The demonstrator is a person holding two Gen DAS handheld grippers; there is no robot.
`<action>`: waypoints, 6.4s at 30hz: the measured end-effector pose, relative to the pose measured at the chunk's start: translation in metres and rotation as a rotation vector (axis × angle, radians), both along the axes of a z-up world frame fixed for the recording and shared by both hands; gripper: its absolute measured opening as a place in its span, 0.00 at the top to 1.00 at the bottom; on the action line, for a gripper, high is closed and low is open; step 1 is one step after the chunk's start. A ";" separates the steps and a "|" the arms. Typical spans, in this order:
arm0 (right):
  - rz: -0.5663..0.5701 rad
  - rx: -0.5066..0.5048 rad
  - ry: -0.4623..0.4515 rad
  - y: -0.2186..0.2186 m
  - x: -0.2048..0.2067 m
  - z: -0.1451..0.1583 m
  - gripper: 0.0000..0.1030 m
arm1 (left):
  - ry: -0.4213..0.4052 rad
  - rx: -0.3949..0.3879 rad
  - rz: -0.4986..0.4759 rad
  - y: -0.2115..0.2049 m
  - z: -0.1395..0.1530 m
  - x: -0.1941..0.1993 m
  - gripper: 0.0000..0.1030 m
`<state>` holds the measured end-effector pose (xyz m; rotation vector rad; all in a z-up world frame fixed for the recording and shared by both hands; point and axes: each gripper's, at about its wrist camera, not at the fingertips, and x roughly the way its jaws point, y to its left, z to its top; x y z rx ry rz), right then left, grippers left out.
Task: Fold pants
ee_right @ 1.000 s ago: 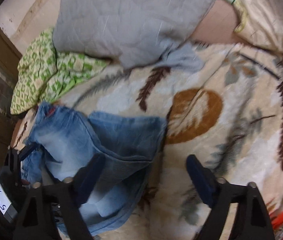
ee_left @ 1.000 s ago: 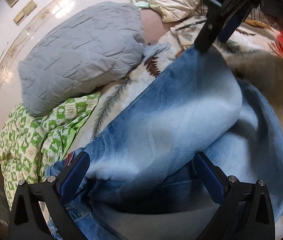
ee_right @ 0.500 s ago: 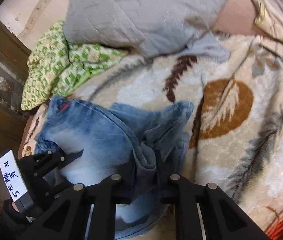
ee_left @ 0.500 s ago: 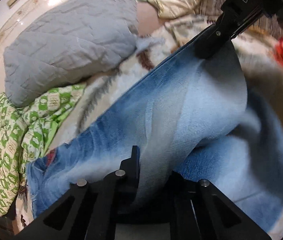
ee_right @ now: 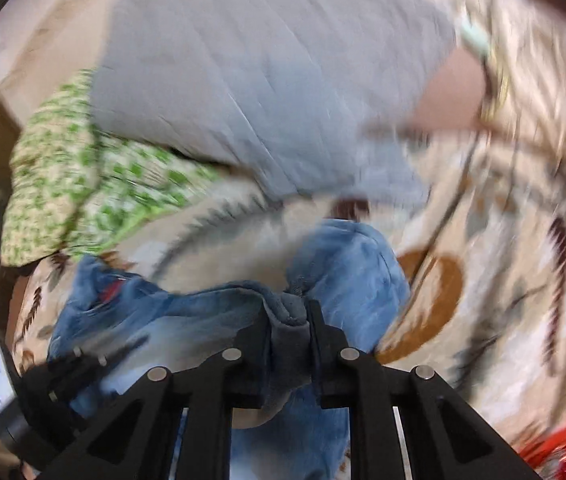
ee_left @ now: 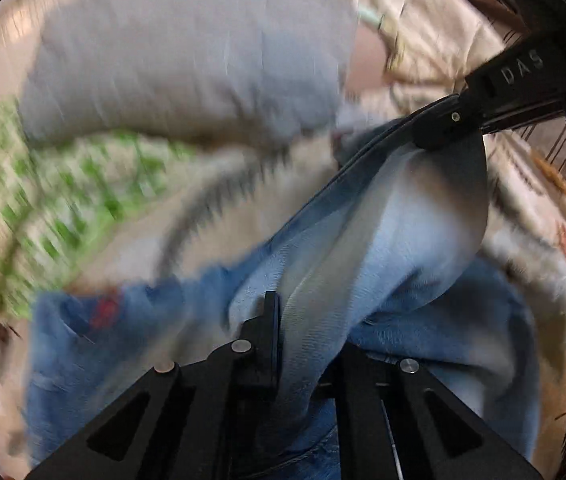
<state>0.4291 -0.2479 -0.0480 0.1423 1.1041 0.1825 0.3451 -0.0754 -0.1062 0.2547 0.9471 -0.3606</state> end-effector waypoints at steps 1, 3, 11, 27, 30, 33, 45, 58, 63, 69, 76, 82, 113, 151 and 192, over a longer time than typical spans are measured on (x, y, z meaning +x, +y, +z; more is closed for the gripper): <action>-0.019 0.027 0.060 -0.006 0.009 -0.019 0.77 | 0.024 0.002 0.001 -0.002 -0.008 0.000 0.91; -0.062 0.052 0.112 -0.018 0.011 -0.039 0.62 | 0.025 -0.005 0.002 -0.004 -0.014 -0.005 0.85; -0.066 0.009 -0.018 -0.050 -0.017 0.000 0.14 | -0.107 -0.071 0.090 0.035 0.038 -0.047 0.09; 0.313 -0.014 -0.125 0.129 -0.041 0.036 0.00 | -0.112 -0.156 0.577 0.227 0.026 -0.199 0.02; 0.416 -0.062 -0.098 0.191 -0.040 0.015 0.00 | -0.077 -0.141 0.641 0.251 0.002 -0.212 0.01; 0.497 -0.124 -0.091 0.246 -0.039 -0.004 0.00 | -0.021 -0.175 0.688 0.268 -0.020 -0.212 0.01; 0.608 -0.273 -0.026 0.332 0.013 -0.086 0.73 | -0.062 -0.229 0.571 0.266 -0.034 -0.214 0.49; 0.681 -0.264 -0.262 0.356 -0.022 -0.004 0.95 | -0.195 -0.426 0.557 0.301 0.009 -0.251 0.74; 0.708 -0.202 -0.343 0.402 -0.037 0.019 0.97 | -0.213 -0.412 0.612 0.318 0.011 -0.262 0.74; 0.682 -0.278 -0.269 0.437 -0.028 -0.022 0.97 | -0.074 -0.371 0.603 0.318 -0.022 -0.250 0.71; 0.528 -0.269 -0.138 0.404 -0.003 -0.043 0.29 | -0.106 -0.259 0.702 0.319 -0.023 -0.253 0.06; 0.439 -0.118 -0.215 0.326 -0.014 0.009 0.04 | -0.233 -0.323 0.722 0.327 0.000 -0.261 0.06; -0.099 0.380 0.065 -0.062 -0.094 -0.063 0.17 | 0.412 -0.655 0.250 0.035 -0.005 -0.024 0.06; -0.541 0.517 -0.119 -0.164 -0.300 -0.090 0.92 | 0.486 -0.276 -0.330 -0.119 -0.028 -0.079 0.88; -0.548 0.559 0.105 -0.097 -0.035 -0.122 0.20 | 0.342 -0.088 -0.065 -0.040 0.016 0.169 0.14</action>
